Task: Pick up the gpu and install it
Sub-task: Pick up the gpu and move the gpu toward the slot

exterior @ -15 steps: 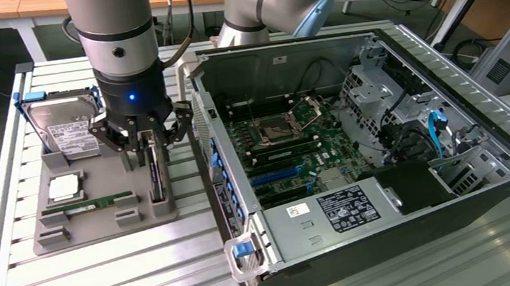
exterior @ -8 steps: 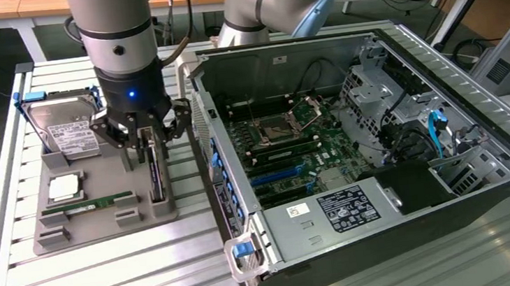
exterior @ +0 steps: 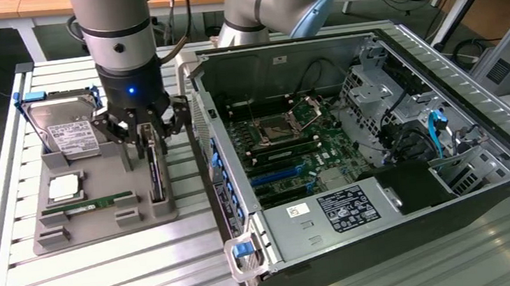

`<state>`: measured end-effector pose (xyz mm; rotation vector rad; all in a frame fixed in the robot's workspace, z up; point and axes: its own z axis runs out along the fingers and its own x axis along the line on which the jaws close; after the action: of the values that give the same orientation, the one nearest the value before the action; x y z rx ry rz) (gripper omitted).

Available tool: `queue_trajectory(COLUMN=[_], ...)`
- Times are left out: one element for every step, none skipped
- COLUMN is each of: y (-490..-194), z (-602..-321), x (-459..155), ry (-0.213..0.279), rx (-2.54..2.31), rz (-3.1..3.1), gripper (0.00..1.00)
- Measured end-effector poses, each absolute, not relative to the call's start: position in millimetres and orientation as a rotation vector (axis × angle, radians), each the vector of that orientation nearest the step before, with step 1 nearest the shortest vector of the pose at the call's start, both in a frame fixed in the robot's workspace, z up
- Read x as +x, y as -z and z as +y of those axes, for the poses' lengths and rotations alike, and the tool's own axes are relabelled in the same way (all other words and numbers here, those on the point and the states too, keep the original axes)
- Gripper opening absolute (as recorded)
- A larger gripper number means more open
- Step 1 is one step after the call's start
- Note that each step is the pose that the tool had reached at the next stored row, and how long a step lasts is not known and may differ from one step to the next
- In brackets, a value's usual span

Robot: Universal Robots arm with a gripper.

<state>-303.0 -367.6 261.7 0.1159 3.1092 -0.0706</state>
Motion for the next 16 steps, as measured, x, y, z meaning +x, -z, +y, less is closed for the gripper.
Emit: queue_trajectory(y=[-260.5,-259.4,-258.1,-256.7,-255.8,-254.9,-253.9,-253.1,-252.2,-251.3,-250.3,-248.4,-247.0,-246.0,-244.8,-244.3], z=[-365.7,-363.9,-361.8,-360.9,-360.7,-360.6,-360.5,-360.4,-360.3,-360.2,-360.1,-360.0,-360.0,-360.0,-359.9,-359.9], x=[-303.0,-303.0,-303.1,-303.2,-303.4,-303.7,-303.9,-304.2,-304.5,-304.6,-304.7,-304.9,-304.9,-305.0,-305.0,-305.1], ry=[0.071,0.071,0.072,0.072,0.073,0.074,0.074,0.075,0.075,0.075,0.075,0.075,0.075,0.075,0.075,0.075], rx=[0.116,0.116,0.116,0.116,0.116,0.116,0.116,0.116,0.116,0.116,0.116,0.116,0.116,0.116,0.116,0.116], rz=[3.109,3.109,3.109,3.109,3.109,3.109,3.109,3.109,3.109,3.109,3.109,3.109,3.109,3.109,3.109,3.109], gripper=[0.42,0.42,0.42,0.42,0.42,0.42,0.42,0.42,0.42,0.42,0.42,0.42,0.42,0.42,0.42,0.42])
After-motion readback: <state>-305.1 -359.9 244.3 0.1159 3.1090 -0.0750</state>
